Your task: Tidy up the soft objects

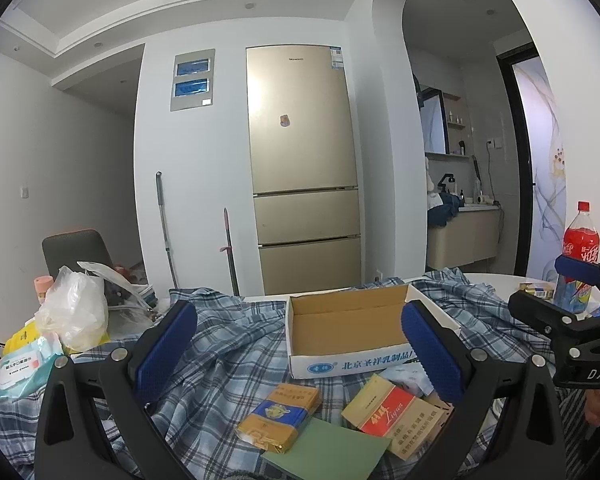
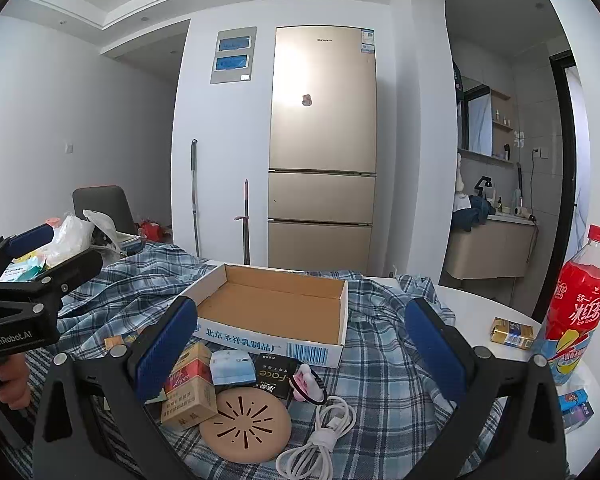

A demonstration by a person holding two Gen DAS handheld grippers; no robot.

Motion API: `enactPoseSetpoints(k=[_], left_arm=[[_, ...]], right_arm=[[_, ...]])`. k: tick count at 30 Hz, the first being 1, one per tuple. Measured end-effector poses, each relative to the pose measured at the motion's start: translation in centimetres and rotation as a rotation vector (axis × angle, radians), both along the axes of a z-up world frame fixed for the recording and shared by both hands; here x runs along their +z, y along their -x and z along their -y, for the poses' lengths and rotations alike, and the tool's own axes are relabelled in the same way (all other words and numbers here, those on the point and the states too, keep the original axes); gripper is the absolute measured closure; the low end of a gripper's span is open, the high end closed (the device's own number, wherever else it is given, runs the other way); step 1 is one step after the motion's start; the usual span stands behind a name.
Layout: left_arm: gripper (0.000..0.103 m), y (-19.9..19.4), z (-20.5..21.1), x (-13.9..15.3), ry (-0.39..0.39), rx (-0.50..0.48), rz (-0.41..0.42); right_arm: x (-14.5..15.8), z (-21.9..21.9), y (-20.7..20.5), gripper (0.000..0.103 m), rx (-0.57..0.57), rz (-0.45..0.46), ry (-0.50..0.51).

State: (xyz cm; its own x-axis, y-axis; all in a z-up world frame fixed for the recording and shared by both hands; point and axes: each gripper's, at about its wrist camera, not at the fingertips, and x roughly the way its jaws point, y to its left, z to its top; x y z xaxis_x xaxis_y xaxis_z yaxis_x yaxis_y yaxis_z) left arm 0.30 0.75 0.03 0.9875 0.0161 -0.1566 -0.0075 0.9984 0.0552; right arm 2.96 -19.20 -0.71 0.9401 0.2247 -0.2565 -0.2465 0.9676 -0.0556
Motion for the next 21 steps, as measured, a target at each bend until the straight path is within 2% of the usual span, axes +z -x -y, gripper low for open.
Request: enactPoseSetpoints(k=[21], left_arm=[[0.0, -0.16, -0.16, -0.02, 0.006, -0.006, -0.011]], right_arm=[[0.0, 0.16, 0.21, 0.0, 0.002, 0.01, -0.004]])
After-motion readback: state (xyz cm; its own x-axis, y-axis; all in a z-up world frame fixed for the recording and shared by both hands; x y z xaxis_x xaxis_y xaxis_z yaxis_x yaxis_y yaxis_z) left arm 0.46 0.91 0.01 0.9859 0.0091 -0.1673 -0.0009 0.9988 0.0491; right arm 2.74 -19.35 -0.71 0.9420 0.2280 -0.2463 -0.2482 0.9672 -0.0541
